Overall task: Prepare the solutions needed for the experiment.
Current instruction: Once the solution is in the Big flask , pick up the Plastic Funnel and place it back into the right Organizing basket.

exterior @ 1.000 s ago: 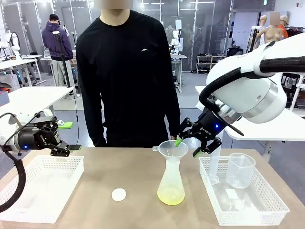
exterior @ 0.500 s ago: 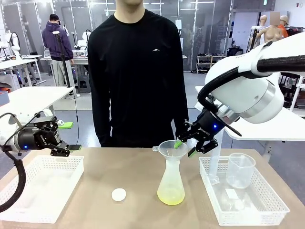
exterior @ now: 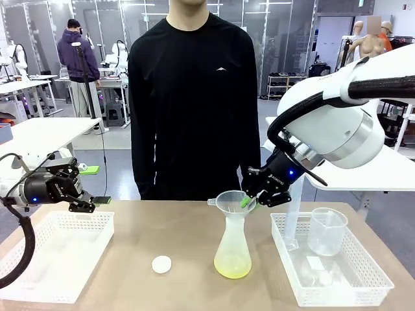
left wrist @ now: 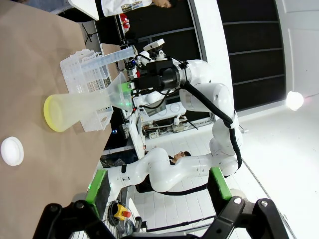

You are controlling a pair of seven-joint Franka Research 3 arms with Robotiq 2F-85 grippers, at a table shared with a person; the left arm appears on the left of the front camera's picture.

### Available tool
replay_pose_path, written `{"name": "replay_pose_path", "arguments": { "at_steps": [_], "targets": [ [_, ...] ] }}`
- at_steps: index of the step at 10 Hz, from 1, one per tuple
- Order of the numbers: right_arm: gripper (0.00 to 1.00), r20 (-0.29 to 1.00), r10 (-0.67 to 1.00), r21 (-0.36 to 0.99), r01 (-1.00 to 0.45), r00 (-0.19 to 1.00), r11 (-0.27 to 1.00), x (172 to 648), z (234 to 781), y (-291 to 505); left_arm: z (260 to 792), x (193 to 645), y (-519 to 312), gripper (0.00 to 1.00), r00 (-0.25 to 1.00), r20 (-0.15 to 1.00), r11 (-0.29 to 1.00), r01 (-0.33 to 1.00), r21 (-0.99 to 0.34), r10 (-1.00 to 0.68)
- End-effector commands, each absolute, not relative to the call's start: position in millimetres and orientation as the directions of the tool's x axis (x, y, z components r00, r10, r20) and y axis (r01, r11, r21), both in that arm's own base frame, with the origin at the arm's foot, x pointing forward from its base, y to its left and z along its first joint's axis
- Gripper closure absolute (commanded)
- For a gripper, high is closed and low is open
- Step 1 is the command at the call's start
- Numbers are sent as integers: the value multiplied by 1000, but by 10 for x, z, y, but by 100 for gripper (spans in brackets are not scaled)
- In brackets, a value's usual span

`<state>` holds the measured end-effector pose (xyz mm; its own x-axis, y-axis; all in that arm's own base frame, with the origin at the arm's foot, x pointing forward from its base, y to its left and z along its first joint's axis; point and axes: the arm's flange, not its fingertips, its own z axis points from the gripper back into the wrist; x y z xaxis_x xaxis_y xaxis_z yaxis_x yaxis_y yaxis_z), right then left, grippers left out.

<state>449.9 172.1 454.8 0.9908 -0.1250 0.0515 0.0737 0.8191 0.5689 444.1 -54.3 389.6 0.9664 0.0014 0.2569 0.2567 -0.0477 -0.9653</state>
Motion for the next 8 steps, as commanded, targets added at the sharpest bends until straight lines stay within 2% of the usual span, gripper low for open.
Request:
{"name": "replay_pose_path", "arguments": {
  "at_steps": [1, 2, 5, 8],
  "targets": [
    [97, 45, -156, 577, 101, 987, 811, 4465, 4549, 1773, 3906, 4441, -550, 0, 965, 264, -54, 263, -963, 4],
    [100, 42, -155, 578, 102, 987, 810, 4468, 4544, 1773, 3906, 4441, -550, 0, 965, 264, -54, 263, -963, 4],
    [100, 38, -153, 574, 104, 987, 812, 4460, 4546, 1765, 3906, 4441, -550, 0, 965, 264, -54, 263, -963, 4],
    [100, 104, -169, 569, 81, 980, 819, 4342, 4627, 1745, 3906, 4441, -550, 0, 965, 264, -54, 263, -963, 4]
  ]
}}
